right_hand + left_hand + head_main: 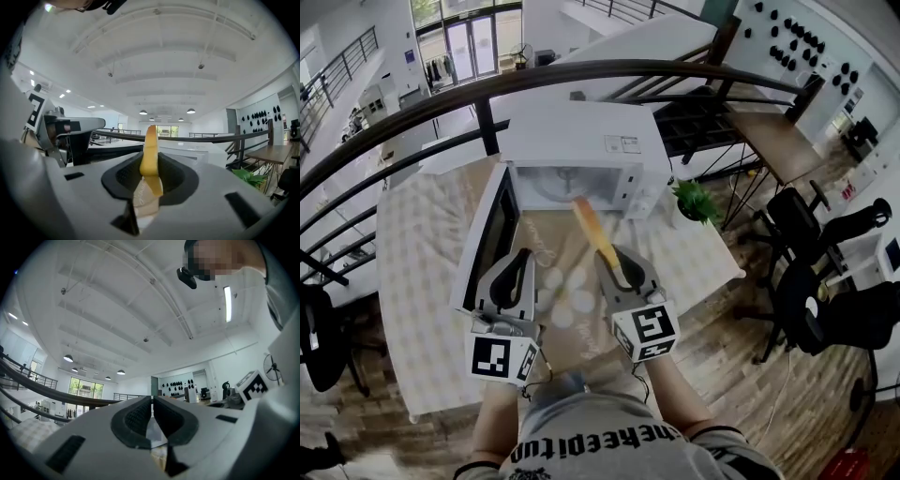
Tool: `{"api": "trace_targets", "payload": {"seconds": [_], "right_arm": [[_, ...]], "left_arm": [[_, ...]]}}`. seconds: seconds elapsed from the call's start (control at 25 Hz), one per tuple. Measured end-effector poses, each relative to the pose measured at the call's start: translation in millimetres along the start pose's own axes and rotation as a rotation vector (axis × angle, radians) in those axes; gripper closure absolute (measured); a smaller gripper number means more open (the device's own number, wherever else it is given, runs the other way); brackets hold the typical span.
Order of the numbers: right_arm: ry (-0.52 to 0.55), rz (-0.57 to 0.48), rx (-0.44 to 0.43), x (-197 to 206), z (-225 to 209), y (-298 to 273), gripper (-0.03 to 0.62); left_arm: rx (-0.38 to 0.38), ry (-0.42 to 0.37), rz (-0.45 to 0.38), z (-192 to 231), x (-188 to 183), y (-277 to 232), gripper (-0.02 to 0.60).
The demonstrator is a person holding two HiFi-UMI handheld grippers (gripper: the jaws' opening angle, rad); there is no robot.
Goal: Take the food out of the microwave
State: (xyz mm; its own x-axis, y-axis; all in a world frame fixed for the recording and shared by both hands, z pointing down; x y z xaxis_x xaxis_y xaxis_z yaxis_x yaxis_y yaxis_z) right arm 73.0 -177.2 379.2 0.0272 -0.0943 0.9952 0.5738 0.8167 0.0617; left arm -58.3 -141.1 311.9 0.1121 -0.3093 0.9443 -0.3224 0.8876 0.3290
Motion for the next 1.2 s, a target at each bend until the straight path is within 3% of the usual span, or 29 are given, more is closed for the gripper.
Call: {"api": "trace_targets", "payload": {"seconds": [1.2], "right_arm": [[-0.037, -0.139, 0.101, -53.1, -4.9, 74.6, 0.503]], "left_arm": [[0.015, -0.024, -0.014, -30.7, -27.0, 32.0, 0.566]]}}
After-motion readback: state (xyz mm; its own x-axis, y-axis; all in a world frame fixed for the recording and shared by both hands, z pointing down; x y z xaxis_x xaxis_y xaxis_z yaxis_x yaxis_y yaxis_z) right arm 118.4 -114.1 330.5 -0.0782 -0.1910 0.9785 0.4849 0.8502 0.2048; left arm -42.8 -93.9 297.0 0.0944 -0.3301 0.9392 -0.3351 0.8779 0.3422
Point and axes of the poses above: the fingertips, and each gripper's own axes: y backward along the fingers, z to its left, x out of its underside, the point moved 1 cm from there along y, backward along the fingers, and after that the axes turned 8 degrees about -z, right-handed, at the moved point
